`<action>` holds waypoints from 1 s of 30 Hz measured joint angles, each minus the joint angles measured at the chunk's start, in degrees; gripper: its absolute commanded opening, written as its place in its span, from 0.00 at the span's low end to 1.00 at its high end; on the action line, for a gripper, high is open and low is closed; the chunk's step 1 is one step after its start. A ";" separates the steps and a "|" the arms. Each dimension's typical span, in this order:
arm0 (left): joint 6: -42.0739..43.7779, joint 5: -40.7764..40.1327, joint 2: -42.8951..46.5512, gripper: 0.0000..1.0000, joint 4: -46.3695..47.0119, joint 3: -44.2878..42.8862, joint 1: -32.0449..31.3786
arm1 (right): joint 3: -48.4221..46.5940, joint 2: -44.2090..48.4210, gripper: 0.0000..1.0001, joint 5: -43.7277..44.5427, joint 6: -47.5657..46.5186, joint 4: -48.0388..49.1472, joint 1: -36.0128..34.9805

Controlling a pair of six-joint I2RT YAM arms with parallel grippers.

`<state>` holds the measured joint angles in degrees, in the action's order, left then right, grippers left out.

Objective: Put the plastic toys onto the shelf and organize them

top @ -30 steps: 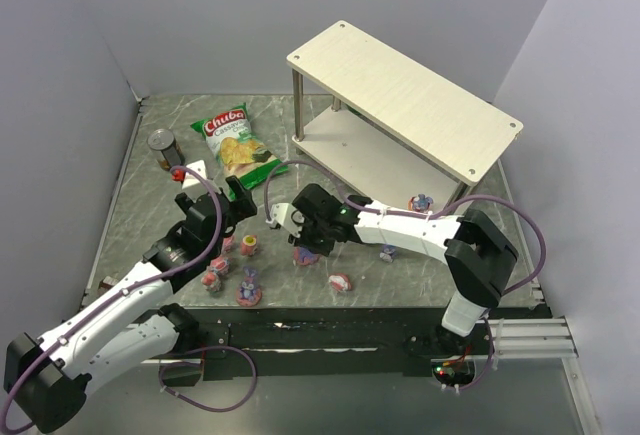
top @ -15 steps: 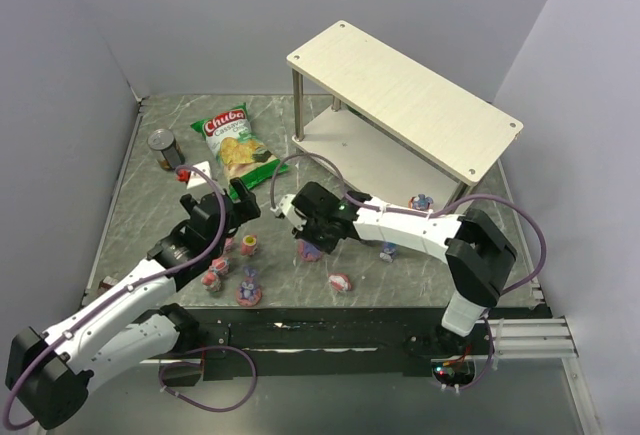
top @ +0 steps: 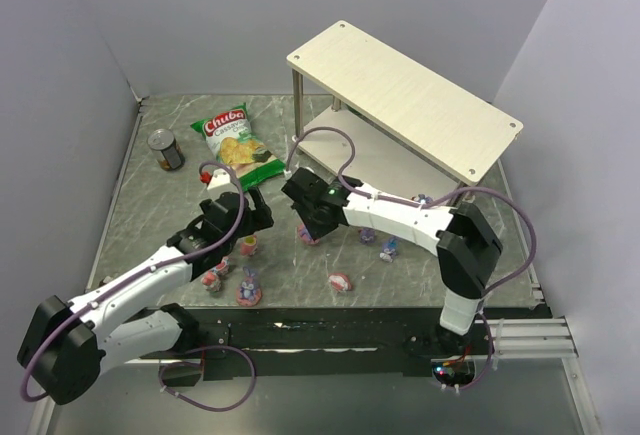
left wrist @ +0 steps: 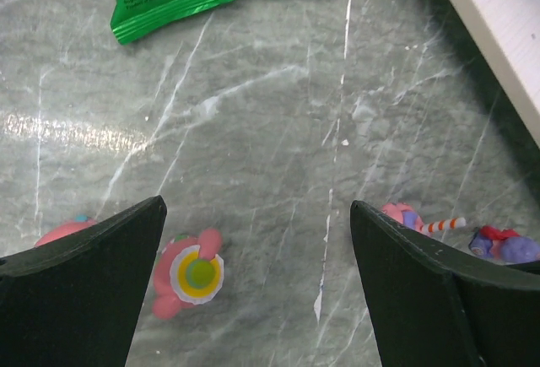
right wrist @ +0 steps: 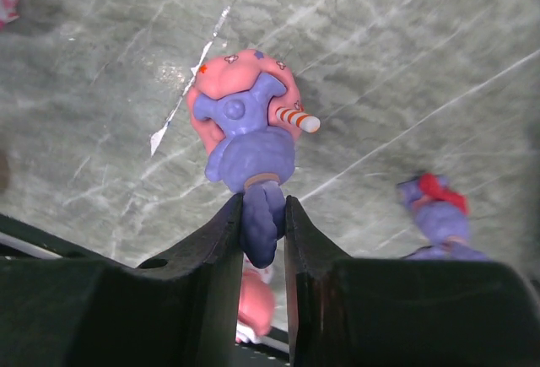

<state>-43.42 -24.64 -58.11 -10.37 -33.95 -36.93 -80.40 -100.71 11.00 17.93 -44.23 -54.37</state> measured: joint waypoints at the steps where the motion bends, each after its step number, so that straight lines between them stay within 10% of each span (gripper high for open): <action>1: -0.28 0.04 -0.35 0.96 -0.22 0.00 0.00 | 0.00 -0.70 0.19 -0.22 0.96 -0.09 0.13; 15: -1.27 0.07 -0.55 0.96 -1.60 -0.59 0.00 | 0.35 -3.58 0.82 -1.92 2.95 0.85 2.14; 30: 1.09 2.80 0.13 0.96 -1.53 -4.24 0.11 | 8.87 9.44 0.75 -9.57 -16.13 10.71 5.99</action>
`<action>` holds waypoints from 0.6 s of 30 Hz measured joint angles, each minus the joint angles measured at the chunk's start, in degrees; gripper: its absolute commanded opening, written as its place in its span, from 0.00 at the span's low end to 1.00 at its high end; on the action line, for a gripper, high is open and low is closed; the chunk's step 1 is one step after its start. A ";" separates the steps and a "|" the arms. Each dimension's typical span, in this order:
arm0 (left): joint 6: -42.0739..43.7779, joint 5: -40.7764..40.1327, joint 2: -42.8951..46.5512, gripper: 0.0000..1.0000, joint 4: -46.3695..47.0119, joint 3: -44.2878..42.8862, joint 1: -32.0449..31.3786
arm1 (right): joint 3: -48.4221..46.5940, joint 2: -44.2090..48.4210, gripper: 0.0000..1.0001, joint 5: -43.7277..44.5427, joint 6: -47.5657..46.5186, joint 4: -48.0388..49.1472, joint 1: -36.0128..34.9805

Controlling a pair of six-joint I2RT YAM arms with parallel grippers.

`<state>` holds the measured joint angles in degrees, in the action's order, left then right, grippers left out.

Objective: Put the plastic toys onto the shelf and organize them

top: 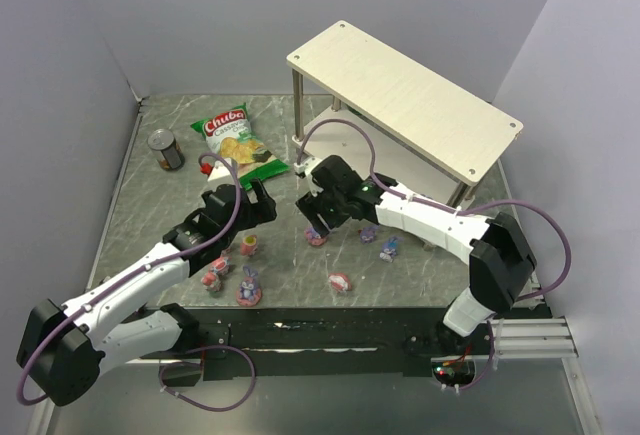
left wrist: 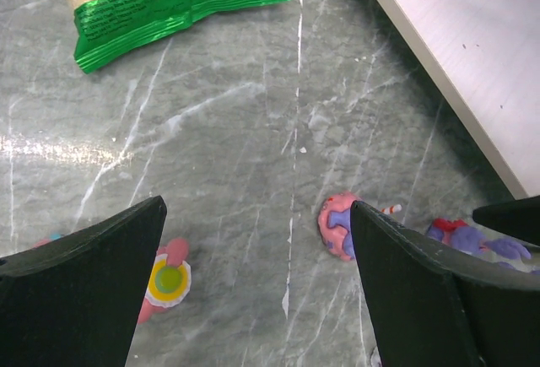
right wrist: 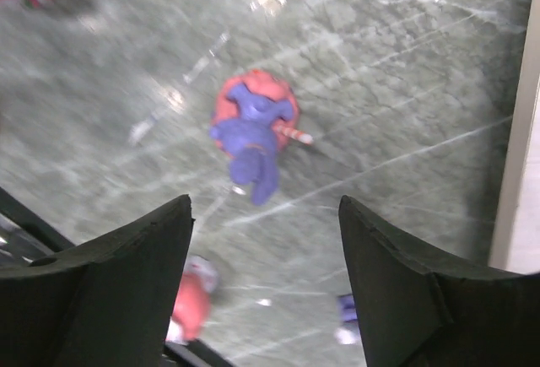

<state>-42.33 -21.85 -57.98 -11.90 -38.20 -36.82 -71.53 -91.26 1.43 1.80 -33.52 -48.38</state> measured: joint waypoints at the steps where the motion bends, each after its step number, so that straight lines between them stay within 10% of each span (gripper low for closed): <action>1: 0.15 0.26 0.09 0.96 0.02 0.00 0.00 | 0.70 0.09 0.75 -0.72 -1.68 0.20 0.48; 18: 1.16 3.96 0.57 0.96 0.72 0.59 0.04 | 1.16 -3.89 0.52 -6.08 -10.25 0.59 0.74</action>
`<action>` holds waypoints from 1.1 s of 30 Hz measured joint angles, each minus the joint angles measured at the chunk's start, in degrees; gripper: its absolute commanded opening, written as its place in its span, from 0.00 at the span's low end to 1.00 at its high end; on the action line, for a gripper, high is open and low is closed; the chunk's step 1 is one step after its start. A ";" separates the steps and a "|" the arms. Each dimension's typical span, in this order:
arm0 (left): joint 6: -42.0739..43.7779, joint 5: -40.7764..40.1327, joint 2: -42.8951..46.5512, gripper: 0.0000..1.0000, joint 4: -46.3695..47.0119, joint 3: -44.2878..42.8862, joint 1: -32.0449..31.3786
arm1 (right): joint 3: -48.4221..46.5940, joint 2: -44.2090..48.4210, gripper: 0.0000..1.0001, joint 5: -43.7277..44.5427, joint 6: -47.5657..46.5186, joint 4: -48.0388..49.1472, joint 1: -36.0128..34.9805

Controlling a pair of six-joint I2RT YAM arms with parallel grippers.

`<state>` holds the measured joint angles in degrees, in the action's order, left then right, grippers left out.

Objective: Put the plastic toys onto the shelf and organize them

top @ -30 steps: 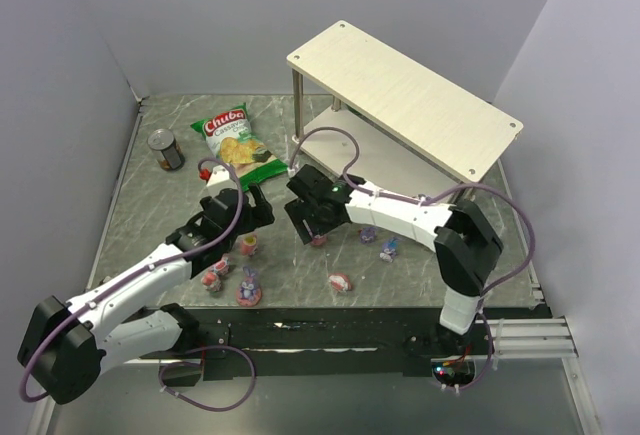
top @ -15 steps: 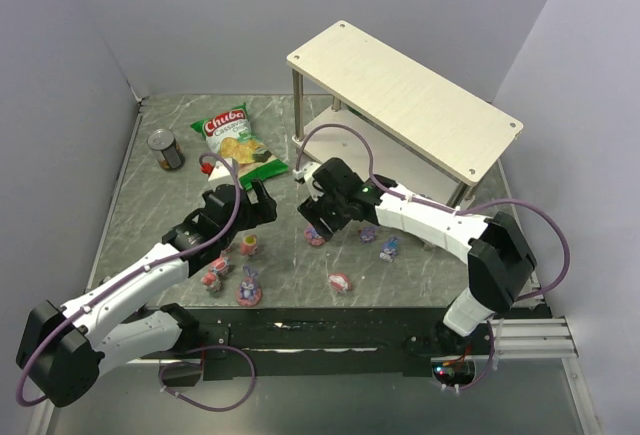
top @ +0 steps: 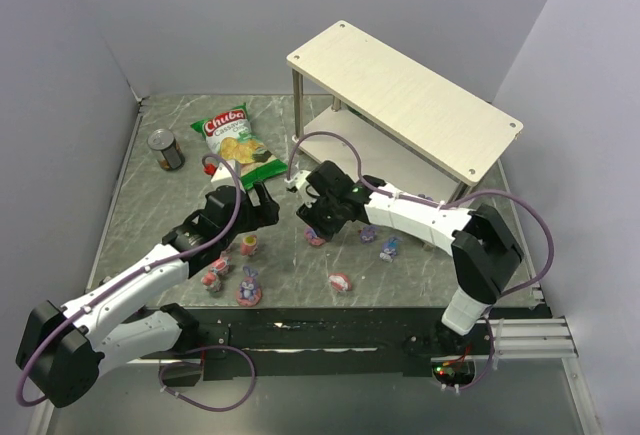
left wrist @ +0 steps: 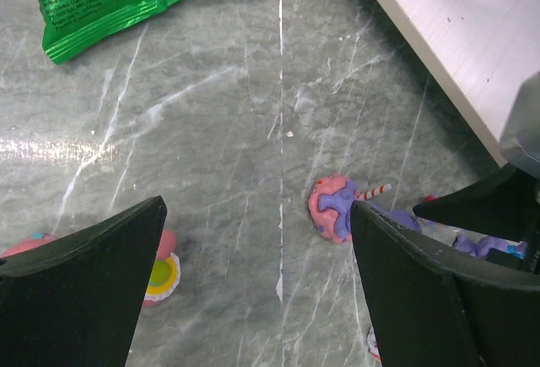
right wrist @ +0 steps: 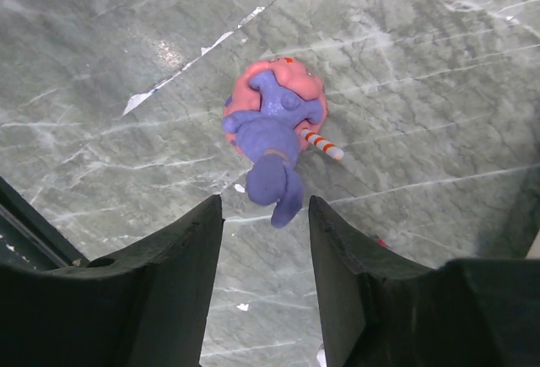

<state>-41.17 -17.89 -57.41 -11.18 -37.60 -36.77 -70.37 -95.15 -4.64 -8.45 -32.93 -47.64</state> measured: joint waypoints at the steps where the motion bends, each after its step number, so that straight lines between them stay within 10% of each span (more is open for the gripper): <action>1: 0.00 0.09 0.00 0.96 -0.02 0.13 0.00 | -0.02 -0.39 0.52 0.00 0.00 0.04 0.00; 10: 0.07 0.50 0.22 0.96 0.15 0.42 0.00 | -0.13 -2.84 0.41 0.61 -0.09 2.12 0.00; 17: 0.46 0.48 0.26 0.97 0.17 0.42 0.00 | -0.15 -3.48 0.00 1.77 0.20 3.58 0.00; 33: 1.07 0.61 0.20 0.96 1.70 1.33 0.11 | -6.82 0.59 0.00 18.78 -0.79 -8.07 0.85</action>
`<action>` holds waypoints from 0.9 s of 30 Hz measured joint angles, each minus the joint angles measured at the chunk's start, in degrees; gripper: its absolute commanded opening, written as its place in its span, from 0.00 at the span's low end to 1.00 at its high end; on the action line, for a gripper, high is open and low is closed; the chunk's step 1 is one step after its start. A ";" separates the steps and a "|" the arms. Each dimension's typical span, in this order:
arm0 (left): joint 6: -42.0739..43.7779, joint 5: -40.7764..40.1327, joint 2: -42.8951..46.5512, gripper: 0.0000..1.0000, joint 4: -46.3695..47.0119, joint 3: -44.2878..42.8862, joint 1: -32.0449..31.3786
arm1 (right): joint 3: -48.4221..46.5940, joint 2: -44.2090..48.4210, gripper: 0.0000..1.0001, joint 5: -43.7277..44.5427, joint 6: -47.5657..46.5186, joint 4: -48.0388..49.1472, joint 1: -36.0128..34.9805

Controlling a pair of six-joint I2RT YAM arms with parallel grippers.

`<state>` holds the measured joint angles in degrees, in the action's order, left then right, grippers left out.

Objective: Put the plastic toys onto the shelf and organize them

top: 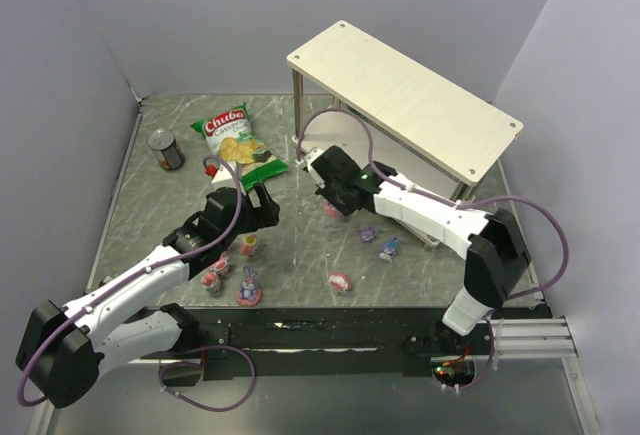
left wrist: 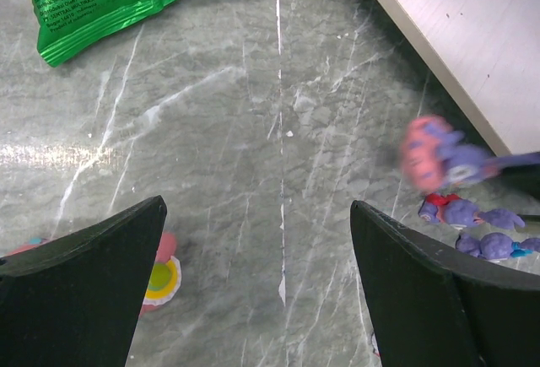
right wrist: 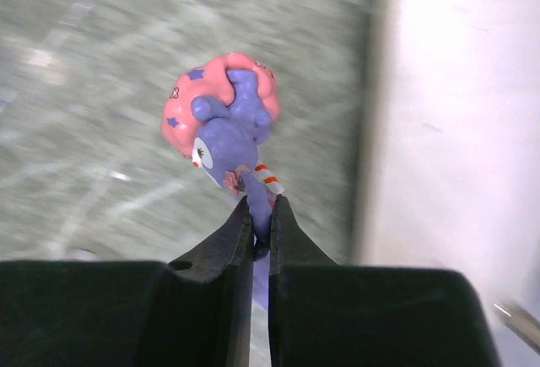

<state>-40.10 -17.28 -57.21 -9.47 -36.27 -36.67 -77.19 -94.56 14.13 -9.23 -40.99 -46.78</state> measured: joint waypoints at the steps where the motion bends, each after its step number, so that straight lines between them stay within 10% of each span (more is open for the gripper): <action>1: 0.00 0.09 -0.07 0.96 0.28 0.20 0.00 | -0.20 0.85 0.00 1.31 -0.98 -0.79 0.48; 27: 0.48 3.08 -3.34 0.97 4.72 1.29 0.11 | 7.21 5.77 0.03 17.97 -15.58 0.31 12.59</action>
<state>-39.62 -14.20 -60.55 -4.75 -34.98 -36.56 -69.97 -88.79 32.10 -24.82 -40.69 -34.20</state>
